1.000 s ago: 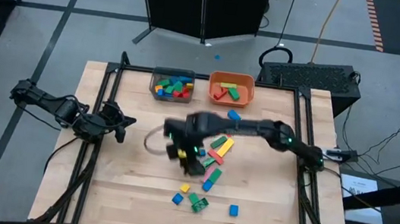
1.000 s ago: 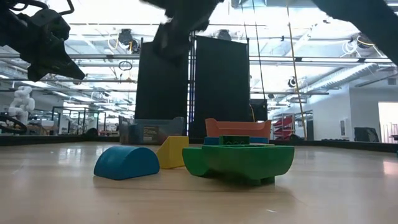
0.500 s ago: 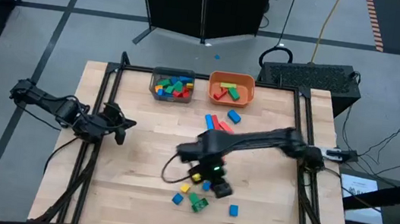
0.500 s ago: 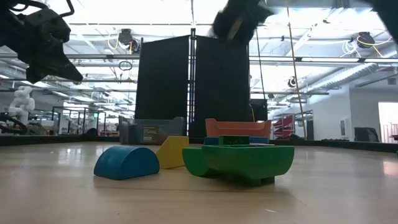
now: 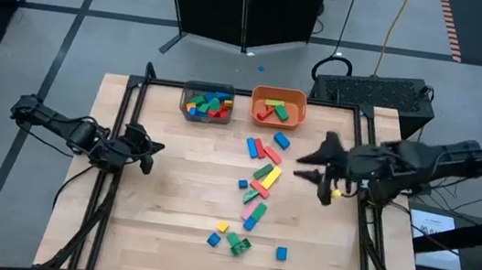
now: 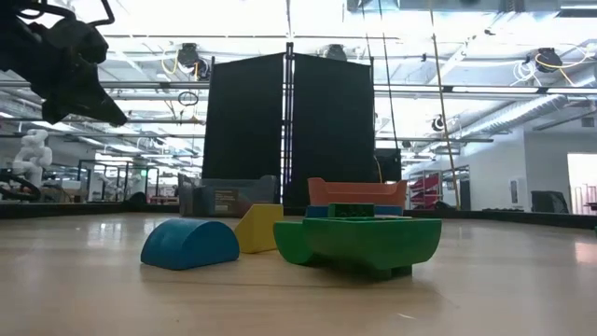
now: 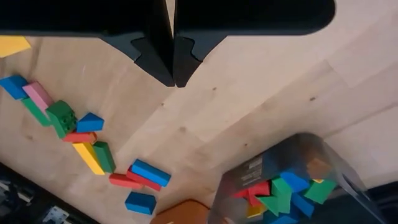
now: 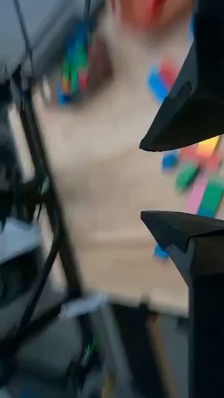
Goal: Sort blocks by size
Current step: Put the small blue block into the black bin
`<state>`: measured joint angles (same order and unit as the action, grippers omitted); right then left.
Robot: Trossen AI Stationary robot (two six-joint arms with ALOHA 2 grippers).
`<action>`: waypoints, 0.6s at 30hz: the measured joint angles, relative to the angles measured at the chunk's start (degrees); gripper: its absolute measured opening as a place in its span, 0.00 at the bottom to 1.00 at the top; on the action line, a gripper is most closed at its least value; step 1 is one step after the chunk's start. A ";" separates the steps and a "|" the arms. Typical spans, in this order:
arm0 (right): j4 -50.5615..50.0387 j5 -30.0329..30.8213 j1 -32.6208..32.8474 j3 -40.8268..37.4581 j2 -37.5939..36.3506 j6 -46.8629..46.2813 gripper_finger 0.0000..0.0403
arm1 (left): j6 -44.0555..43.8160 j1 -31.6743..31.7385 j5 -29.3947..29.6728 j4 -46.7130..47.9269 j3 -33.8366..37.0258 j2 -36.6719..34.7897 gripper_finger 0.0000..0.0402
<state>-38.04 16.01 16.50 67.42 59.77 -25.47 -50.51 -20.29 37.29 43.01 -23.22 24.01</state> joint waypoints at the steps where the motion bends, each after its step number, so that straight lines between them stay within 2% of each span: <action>1: 5.62 -2.14 0.92 -4.76 -1.17 -1.29 0.39 | -0.02 0.01 -0.28 -0.01 0.00 -0.03 0.00; 4: 16.63 -11.84 4.67 -16.53 -1.00 -11.94 0.39 | -0.05 0.02 -1.10 0.04 0.00 -0.02 0.00; 7: 23.73 -13.20 8.88 -23.75 1.62 -23.16 0.39 | -0.07 0.00 -1.11 0.01 0.00 0.01 0.00; 10: 26.79 -12.29 13.24 -26.51 6.19 -24.43 0.39 | -0.19 0.02 -0.99 -0.07 0.00 0.23 0.00; 14: 27.28 -11.32 16.14 -26.42 12.94 -20.38 0.39 | -0.61 0.00 -0.90 -0.07 0.00 0.51 0.00; 18: 27.00 -12.05 17.92 -26.42 19.27 -21.33 0.45 | -1.73 0.02 -0.73 -0.07 0.00 0.98 0.00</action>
<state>-11.04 3.96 34.42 40.99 79.04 -46.80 -52.24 -20.28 36.56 42.94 -23.22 24.98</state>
